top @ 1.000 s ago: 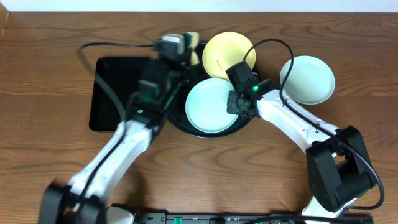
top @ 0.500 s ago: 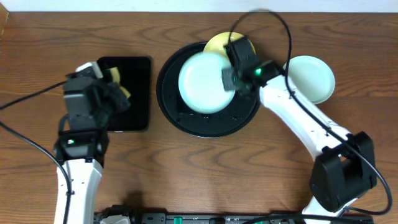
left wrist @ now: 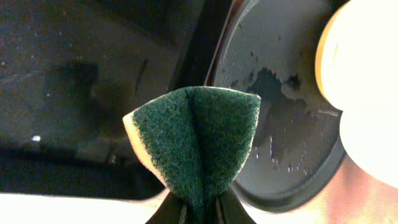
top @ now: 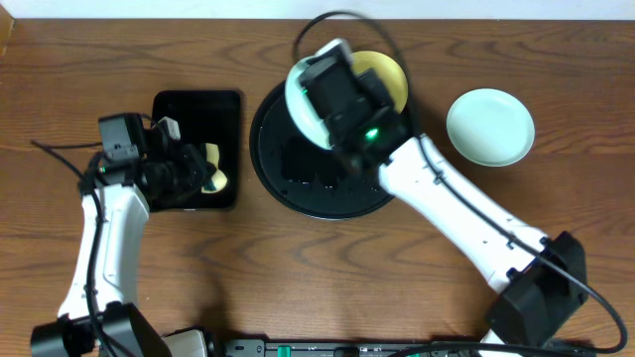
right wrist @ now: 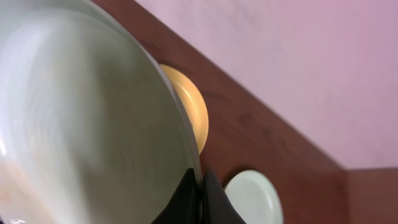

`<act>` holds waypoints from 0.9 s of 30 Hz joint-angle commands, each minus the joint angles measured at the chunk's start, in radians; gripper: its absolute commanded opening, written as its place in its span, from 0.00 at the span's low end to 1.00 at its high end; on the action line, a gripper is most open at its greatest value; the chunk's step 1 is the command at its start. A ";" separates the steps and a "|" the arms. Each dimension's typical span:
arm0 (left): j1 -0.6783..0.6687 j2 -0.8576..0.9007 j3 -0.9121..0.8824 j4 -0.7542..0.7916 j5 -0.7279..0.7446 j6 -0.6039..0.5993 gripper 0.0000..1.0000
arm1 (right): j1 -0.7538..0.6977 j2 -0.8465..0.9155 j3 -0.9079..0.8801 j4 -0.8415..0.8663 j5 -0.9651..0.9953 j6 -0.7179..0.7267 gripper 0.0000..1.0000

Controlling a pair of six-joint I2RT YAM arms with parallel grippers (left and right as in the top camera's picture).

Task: Clean dirty plates on tray and stack at the side
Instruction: 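Lift the mint plate with right gripper and carry it to the right stack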

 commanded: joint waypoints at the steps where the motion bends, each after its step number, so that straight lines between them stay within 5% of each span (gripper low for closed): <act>1: 0.003 0.012 0.087 -0.060 -0.035 0.077 0.08 | 0.056 -0.014 0.003 0.027 0.175 -0.016 0.01; 7: 0.003 0.015 0.102 -0.114 -0.098 0.080 0.08 | 0.110 -0.014 -0.016 0.071 0.431 0.099 0.01; 12: 0.003 0.015 0.102 -0.114 -0.098 0.080 0.08 | 0.109 -0.014 -0.016 0.071 0.453 0.129 0.01; 21: 0.003 0.015 0.102 -0.133 -0.098 0.079 0.08 | 0.021 -0.032 -0.013 0.034 0.013 0.243 0.01; 27: 0.003 0.015 0.102 -0.135 -0.098 0.080 0.08 | -0.231 -0.086 -0.012 -0.044 -0.412 0.401 0.01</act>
